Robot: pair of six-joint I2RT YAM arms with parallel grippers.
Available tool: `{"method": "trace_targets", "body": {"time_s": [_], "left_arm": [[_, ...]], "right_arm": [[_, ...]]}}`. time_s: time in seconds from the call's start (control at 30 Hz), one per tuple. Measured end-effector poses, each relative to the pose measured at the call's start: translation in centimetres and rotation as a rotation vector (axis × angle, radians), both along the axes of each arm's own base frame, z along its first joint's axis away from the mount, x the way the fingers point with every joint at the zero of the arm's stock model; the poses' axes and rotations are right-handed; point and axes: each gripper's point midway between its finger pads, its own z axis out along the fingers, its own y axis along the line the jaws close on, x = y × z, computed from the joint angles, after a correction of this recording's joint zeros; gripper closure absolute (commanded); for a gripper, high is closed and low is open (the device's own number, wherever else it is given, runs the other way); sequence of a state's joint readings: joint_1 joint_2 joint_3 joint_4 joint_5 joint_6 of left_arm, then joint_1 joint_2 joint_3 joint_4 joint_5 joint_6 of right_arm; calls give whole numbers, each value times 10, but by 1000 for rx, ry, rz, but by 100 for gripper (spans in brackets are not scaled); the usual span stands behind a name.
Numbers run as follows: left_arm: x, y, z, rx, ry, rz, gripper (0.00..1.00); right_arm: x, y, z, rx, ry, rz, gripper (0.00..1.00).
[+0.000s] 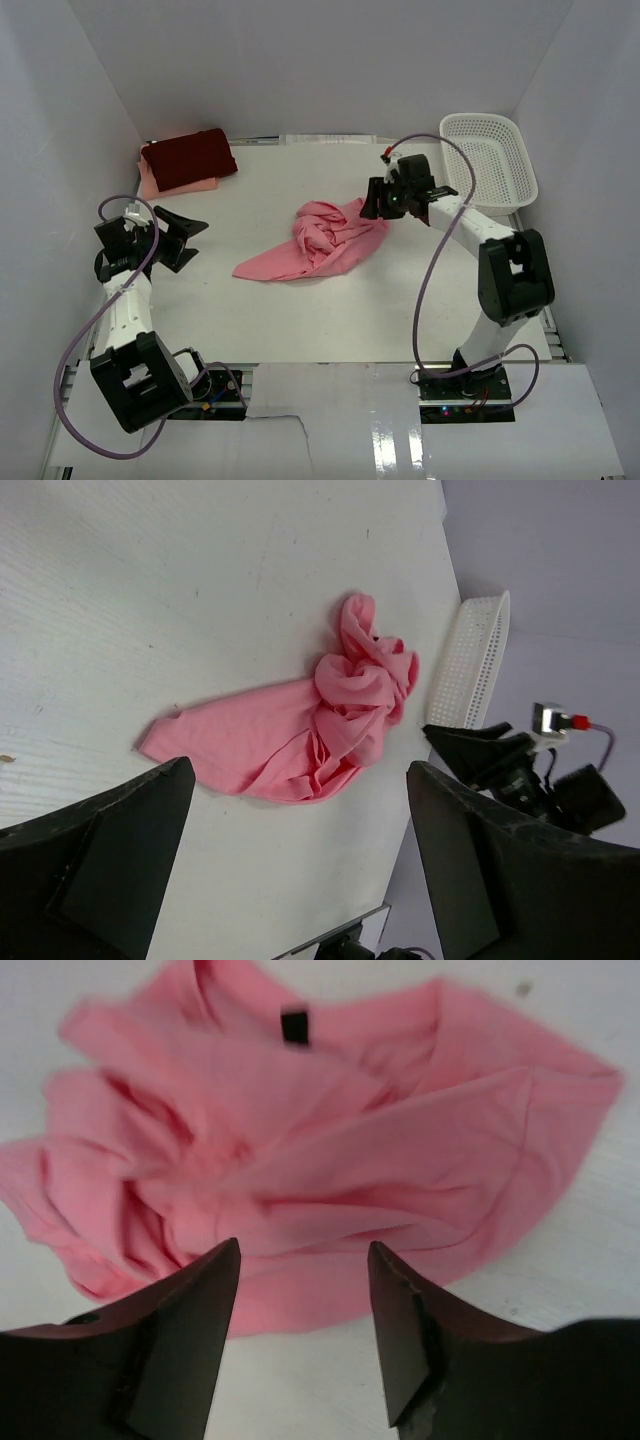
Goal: Fold and stack the t-shirts
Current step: Flatten out the tshirt
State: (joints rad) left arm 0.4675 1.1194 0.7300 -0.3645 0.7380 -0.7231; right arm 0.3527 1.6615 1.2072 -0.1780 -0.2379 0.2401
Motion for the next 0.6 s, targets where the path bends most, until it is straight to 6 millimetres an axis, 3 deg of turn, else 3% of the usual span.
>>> {"method": "trace_targets", "body": {"time_s": [0.1, 0.17, 0.3, 0.47, 0.6], "left_arm": [[0, -1, 1, -1, -6, -5, 2], [0, -1, 2, 1, -7, -5, 2], [-1, -1, 4, 12, -20, -7, 2], [-1, -1, 5, 19, -24, -13, 2], [-1, -3, 4, 29, -26, -25, 2]], "right_arm": [[-20, 17, -54, -46, 158, 60, 35], [-42, 24, -70, -72, 218, 93, 34], [-57, 51, -54, -86, 182, 181, 34], [-49, 88, -16, -86, 39, 277, 34], [-44, 107, -12, -107, -2, 312, 34]]}}
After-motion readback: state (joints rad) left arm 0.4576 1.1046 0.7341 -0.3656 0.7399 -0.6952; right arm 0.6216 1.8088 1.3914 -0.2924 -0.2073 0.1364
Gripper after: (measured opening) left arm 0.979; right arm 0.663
